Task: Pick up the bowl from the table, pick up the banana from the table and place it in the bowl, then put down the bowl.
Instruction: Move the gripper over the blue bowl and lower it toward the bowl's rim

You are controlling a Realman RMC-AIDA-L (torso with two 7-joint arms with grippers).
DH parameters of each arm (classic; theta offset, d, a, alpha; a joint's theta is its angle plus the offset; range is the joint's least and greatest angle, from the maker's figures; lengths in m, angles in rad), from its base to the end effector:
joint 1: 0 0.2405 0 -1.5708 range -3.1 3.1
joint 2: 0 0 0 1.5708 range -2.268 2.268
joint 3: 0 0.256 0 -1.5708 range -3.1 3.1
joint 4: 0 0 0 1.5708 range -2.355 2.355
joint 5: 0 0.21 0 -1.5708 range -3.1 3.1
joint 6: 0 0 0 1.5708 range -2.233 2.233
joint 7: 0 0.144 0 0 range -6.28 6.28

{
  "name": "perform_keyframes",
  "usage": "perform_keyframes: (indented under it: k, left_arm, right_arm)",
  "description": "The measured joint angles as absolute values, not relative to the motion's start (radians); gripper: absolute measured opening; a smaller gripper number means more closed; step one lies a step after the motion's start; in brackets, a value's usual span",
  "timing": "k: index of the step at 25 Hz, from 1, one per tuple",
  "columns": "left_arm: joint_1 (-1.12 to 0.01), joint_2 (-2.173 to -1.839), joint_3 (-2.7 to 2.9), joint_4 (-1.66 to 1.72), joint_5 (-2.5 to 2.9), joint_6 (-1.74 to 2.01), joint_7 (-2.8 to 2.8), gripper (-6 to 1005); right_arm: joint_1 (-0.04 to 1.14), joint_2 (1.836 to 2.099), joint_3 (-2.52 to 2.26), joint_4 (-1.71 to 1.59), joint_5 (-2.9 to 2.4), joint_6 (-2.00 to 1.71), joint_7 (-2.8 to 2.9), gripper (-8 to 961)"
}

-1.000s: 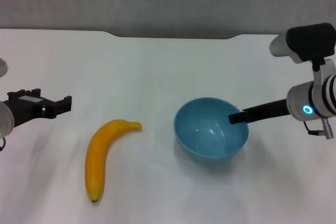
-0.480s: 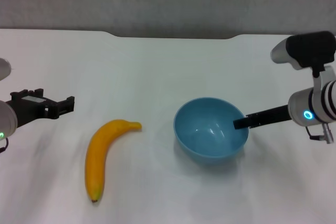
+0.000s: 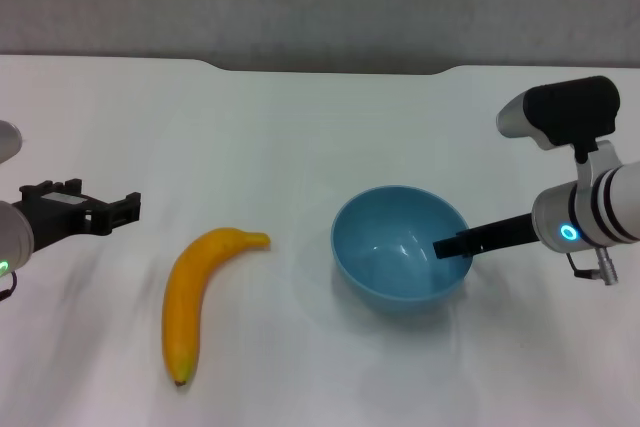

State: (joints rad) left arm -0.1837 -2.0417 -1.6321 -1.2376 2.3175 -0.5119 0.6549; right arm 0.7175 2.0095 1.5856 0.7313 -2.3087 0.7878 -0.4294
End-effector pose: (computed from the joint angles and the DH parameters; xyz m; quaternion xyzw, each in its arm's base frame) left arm -0.2898 0.3631 0.0244 -0.7966 -0.3765 -0.0643 0.4685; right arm 0.2367 0.4164 -0.0525 -0.8427 0.4534 -0.0390 0.2877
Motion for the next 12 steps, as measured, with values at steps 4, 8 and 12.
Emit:
perform_keyframes:
  k: [4,8,12]
  left_arm:
    - [-0.187,-2.042,-1.629,-1.235,2.315,-0.509,0.655,832]
    - [-0.187,-2.042,-1.617,-1.228,2.315,-0.493,0.653,832]
    - [-0.178,-2.043,-1.612,-1.226,2.317,-0.481,0.652,832]
  right_arm:
    - [0.721,2.010,1.574,0.709,-2.307,0.772,-0.430,686]
    - [0.723,2.009,1.571,0.690,-2.314,0.751,-0.430,685]
    - [0.722,2.009,1.571,0.688,-2.310,0.731,-0.448,683]
